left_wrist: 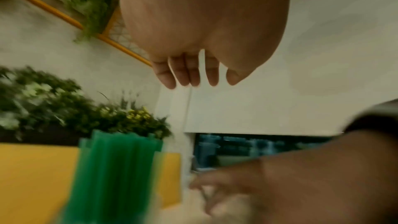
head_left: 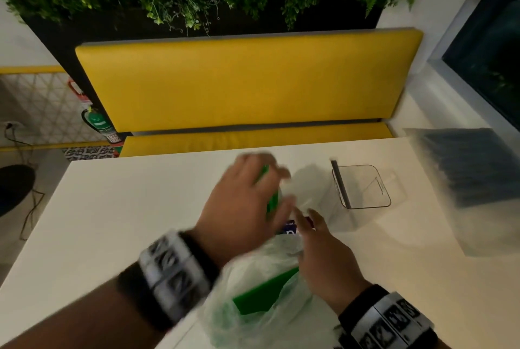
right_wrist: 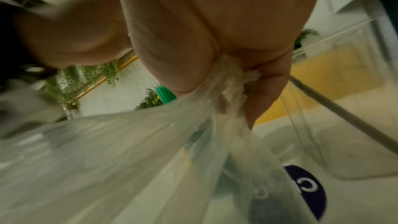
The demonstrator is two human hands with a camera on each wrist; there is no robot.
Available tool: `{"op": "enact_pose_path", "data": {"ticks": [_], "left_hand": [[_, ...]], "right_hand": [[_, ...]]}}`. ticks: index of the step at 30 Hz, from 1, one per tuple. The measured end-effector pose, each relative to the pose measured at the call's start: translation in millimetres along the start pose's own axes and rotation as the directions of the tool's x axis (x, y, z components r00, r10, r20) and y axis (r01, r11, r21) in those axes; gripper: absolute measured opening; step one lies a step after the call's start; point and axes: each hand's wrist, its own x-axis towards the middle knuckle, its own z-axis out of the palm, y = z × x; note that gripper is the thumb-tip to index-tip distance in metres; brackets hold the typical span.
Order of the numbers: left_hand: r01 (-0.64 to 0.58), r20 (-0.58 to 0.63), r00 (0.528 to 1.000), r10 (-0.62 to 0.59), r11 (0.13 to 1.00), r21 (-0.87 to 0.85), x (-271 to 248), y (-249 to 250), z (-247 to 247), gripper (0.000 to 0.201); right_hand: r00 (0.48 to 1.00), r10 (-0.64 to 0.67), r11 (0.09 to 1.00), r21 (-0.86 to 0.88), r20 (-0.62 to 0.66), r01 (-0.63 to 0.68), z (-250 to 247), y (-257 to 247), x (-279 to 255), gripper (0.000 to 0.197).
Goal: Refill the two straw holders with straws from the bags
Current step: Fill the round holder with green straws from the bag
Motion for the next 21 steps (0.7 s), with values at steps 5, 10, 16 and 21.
{"op": "enact_pose_path", "data": {"ticks": [5,10,16,21], "left_hand": [[0.189,0.617,0.783,-0.08,0.975,-0.113,-86.8,51.5,33.1,0.027],[0.406,0.769,0.594,-0.237,0.913,-0.032,-101.7,43.2,93.2,0.057],[0.184,0.826,0.462,-0.323,0.946,0.267,-105.3,61.9,118.8,0.05],[0.081,0.849,0.455,-0.268,0.962,0.26,-110.6,61.0,136.8,0.037]], "right_hand": [[0.999,-0.028,0.971,0.237,-0.02,0.032,3.1,22.8,-24.4,0.089],[0.998,-0.059,0.928,0.369,0.029,0.044,11.1,33.8,-46.1,0.064],[0.991,-0.132,0.873,0.471,-0.017,0.125,14.7,40.0,-55.6,0.04],[0.983,-0.174,0.864,0.487,0.051,0.128,10.5,38.3,-62.4,0.04]]}}
